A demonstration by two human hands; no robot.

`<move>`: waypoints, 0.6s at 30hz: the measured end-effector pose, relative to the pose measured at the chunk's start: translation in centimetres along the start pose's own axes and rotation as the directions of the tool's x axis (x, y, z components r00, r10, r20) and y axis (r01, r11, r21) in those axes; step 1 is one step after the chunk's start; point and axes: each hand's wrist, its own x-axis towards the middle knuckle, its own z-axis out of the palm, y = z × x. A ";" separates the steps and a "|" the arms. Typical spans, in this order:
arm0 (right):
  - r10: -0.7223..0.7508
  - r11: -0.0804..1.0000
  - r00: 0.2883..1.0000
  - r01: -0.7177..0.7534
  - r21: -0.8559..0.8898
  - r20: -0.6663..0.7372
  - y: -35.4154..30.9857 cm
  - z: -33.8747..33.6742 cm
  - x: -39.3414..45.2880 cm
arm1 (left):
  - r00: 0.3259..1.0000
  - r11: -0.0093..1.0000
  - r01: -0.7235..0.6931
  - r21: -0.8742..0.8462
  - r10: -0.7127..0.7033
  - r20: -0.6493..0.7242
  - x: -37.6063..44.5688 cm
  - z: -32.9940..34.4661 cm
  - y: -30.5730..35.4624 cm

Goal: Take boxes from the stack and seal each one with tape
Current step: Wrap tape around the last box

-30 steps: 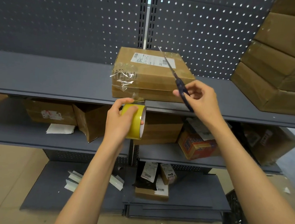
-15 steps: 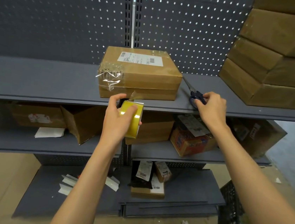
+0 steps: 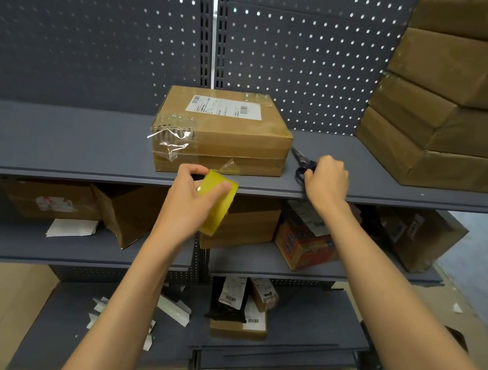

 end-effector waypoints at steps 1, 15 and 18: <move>-0.004 1.000 1.000 0.004 -0.009 0.012 -0.1 0.1 0.1 | 1.000 1.000 -0.007 0.015 0.007 0.005 0.0 -0.1 0.1; -0.243 0.966 0.956 0.254 0.049 -0.164 -2.0 -2.7 1.8 | 0.924 0.862 -0.362 0.355 0.383 0.010 0.0 -3.9 5.4; -0.336 0.935 0.915 0.353 0.042 -0.225 -4.0 -3.6 1.6 | 0.873 0.772 -0.408 0.488 0.486 -0.040 0.6 -5.9 6.5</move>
